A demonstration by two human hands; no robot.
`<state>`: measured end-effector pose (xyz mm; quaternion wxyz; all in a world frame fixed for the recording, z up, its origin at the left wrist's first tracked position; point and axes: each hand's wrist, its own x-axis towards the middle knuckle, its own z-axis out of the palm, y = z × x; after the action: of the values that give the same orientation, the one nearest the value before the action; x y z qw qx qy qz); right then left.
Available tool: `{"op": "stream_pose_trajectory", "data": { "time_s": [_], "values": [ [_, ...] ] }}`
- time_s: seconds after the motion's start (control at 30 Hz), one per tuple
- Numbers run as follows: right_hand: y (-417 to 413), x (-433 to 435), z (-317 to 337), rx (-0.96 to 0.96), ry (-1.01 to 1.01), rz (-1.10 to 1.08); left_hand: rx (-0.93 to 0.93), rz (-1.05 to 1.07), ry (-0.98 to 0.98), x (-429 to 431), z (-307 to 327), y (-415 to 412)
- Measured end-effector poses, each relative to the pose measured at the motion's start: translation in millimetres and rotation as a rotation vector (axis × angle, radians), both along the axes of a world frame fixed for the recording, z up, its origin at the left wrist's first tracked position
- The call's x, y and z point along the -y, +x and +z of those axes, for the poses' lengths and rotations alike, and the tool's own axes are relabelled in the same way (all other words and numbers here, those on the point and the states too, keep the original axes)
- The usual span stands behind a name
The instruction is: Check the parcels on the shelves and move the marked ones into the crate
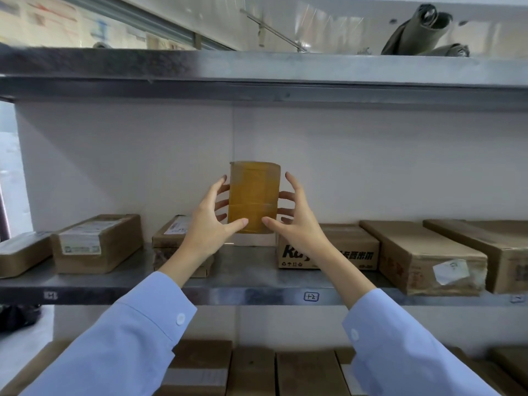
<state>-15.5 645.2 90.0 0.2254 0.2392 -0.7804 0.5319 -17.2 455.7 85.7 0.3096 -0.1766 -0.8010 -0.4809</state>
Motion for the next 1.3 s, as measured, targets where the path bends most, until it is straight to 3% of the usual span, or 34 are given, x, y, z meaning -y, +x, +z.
{"op": "stream_pose_trajectory", "data": {
  "time_s": [0.37, 0.7, 1.0, 1.3],
  "values": [
    [-3, 7, 0, 0.002, 0.087, -0.064, -0.021, -0.017, -0.009, -1, 2, 4],
    [-1, 0, -1, 0.054, -0.036, 0.026, 0.023, -0.095, 0.066, 3, 3, 7],
    [0, 2, 0, -0.014, -0.054, 0.029, -0.055, -0.017, 0.027, -1, 3, 9],
    [2, 1, 1, -0.080, -0.042, 0.024, -0.107, -0.079, 0.032, 2, 2, 9]
  ]
}}
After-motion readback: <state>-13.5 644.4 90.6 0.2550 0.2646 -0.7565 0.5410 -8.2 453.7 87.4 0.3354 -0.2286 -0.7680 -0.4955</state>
